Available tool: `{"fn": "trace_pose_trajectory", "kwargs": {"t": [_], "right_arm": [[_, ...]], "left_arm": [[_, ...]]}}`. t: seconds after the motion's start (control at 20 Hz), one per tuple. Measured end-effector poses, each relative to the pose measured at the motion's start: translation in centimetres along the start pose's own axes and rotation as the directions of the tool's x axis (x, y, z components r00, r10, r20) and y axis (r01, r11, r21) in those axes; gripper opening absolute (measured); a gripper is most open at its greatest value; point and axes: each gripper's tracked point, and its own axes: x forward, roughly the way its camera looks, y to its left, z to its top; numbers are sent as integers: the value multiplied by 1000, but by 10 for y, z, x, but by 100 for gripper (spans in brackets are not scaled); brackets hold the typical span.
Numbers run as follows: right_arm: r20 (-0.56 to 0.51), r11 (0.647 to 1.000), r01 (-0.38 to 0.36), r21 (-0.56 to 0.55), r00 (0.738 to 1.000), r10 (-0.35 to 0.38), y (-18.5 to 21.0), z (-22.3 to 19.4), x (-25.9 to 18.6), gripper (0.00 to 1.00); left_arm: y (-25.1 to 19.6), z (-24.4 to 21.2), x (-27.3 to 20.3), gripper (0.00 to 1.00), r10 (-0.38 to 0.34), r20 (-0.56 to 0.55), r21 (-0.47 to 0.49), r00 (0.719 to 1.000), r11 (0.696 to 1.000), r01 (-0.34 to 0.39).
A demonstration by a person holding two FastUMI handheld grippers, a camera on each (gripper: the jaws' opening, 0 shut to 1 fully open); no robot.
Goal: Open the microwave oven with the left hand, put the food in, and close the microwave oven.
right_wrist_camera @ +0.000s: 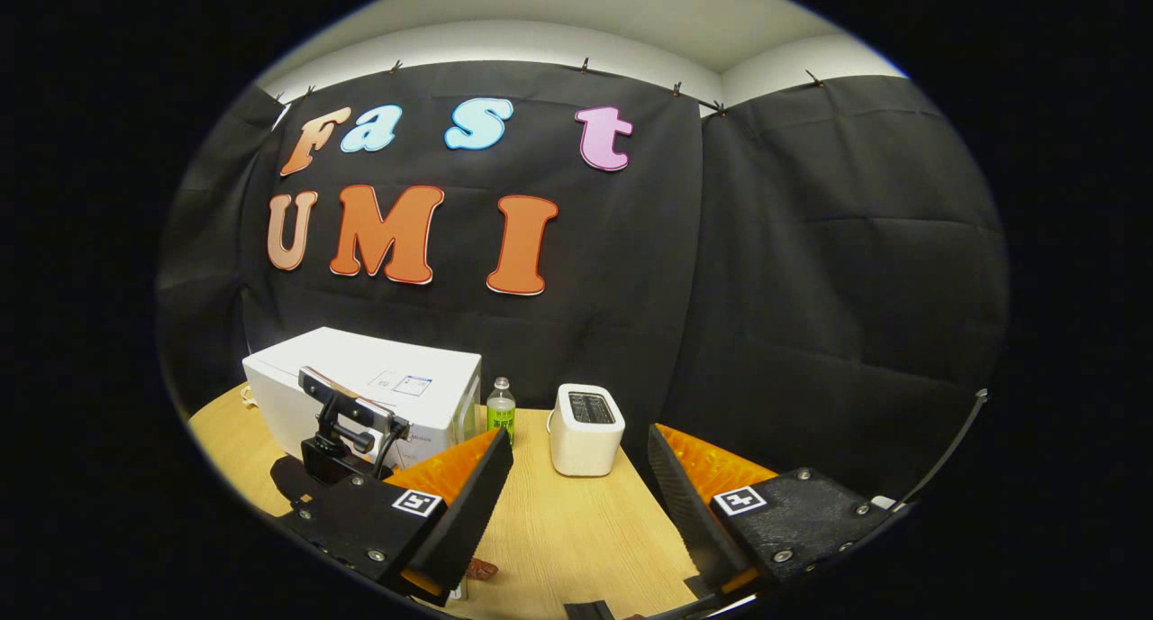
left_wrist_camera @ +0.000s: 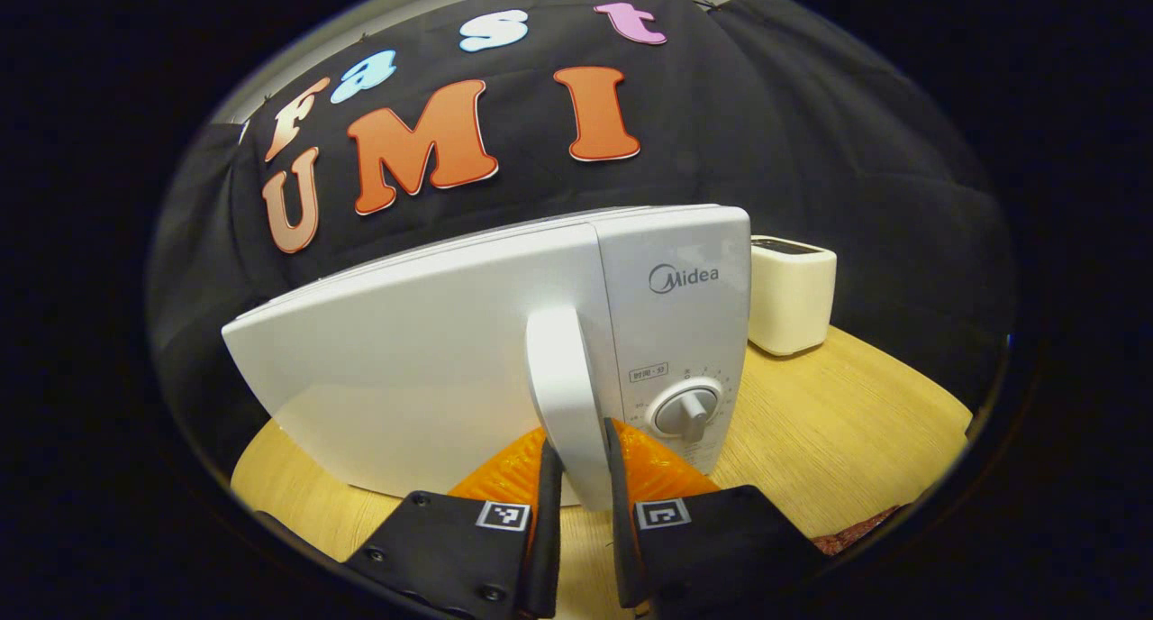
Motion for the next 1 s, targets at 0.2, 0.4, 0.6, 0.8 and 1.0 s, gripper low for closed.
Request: {"fn": "trace_pose_trajectory", "kwargs": {"t": [0.2, 0.4, 0.6, 0.8, 1.0], "right_arm": [[-2, 1000, -10, 1, 1000, 10, -1, -5, -3, 94], [-14, 1000, -18, 11, 1000, 18, 0, -14, -5, 94], [-29, 999, -29, 19, 999, 30, 1, -22, -6, 94], [-42, 999, -39, 11, 998, 39, 1, -28, -4, 94], [-60, 999, -48, 3, 997, 48, -3, -34, -1, 94]], "left_arm": [[-2, 1, -2, 19, -16, -5, -18, 1000, 1000, 15], [0, 2, -6, 14, -26, -18, -29, 1000, 999, 25], [-2, 1, -14, 14, -24, -10, -29, 1000, 999, 23], [-1, 0, -14, 18, -20, 0, -28, 1000, 999, 20], [-1, 3, -12, 14, -32, 21, -36, 999, 999, 33]]}}
